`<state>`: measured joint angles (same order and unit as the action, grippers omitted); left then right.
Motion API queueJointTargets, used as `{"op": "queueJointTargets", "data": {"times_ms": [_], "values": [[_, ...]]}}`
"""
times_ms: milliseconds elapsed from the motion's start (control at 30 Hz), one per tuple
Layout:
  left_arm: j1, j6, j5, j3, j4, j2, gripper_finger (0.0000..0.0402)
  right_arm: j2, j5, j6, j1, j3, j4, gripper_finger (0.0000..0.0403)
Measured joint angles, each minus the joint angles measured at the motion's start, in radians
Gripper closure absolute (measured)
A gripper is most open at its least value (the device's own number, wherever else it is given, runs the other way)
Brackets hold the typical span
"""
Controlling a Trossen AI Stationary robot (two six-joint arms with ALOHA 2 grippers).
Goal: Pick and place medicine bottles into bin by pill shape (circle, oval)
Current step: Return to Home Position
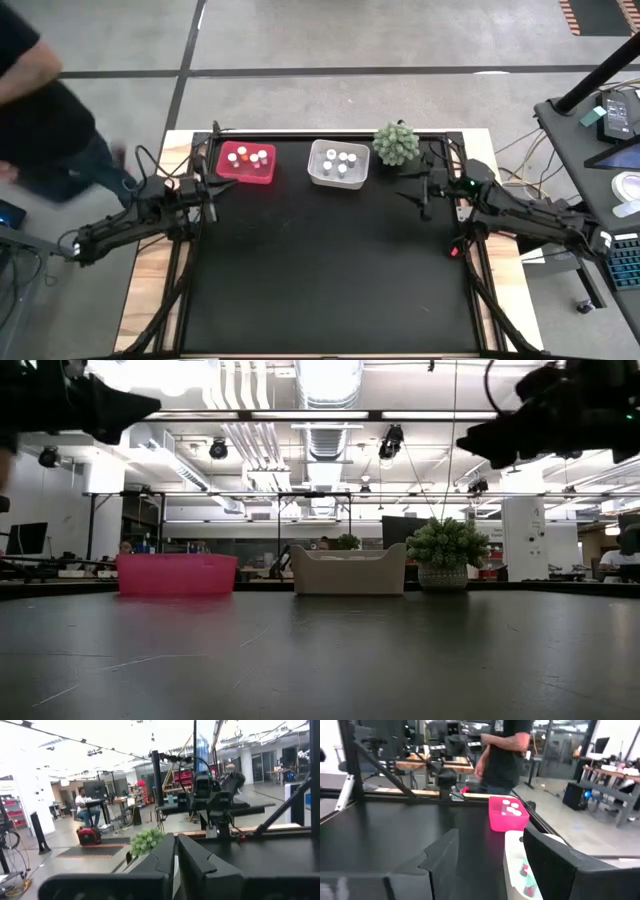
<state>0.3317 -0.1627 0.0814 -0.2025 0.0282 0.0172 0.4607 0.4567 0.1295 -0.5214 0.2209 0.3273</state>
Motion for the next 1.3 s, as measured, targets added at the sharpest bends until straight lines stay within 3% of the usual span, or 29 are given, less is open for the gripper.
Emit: {"op": "queueJointTargets", "data": {"times_ms": [267, 400, 533, 633, 967, 1300], "values": [[-0.001, -0.001, 0.062, 0.046, -0.062, 0.053, 0.0396, -0.226, 0.097, -0.057, 0.0, -0.129, 0.094, 0.0189], [-0.001, -0.001, 0.148, 0.113, -0.199, 0.06, 0.0395, -0.324, 0.129, -0.092, 0.0, -0.198, 0.144, 0.0189], [0.0, 0.008, 0.198, 0.194, -0.321, 0.056, 0.0395, -0.393, 0.276, -0.154, 0.008, -0.208, 0.125, 0.019], [0.0, 0.045, 0.206, 0.194, -0.311, 0.062, 0.0395, -0.428, 0.408, -0.19, 0.018, -0.208, 0.127, 0.0201], [0.0, 0.075, 0.206, 0.195, -0.309, 0.088, 0.0395, -0.408, 0.381, -0.333, 0.02, -0.209, 0.056, 0.025], [0.0, 0.074, 0.206, 0.196, -0.308, 0.104, 0.0395, -0.355, 0.38, -0.364, 0.02, -0.209, 0.043, 0.025]]}}
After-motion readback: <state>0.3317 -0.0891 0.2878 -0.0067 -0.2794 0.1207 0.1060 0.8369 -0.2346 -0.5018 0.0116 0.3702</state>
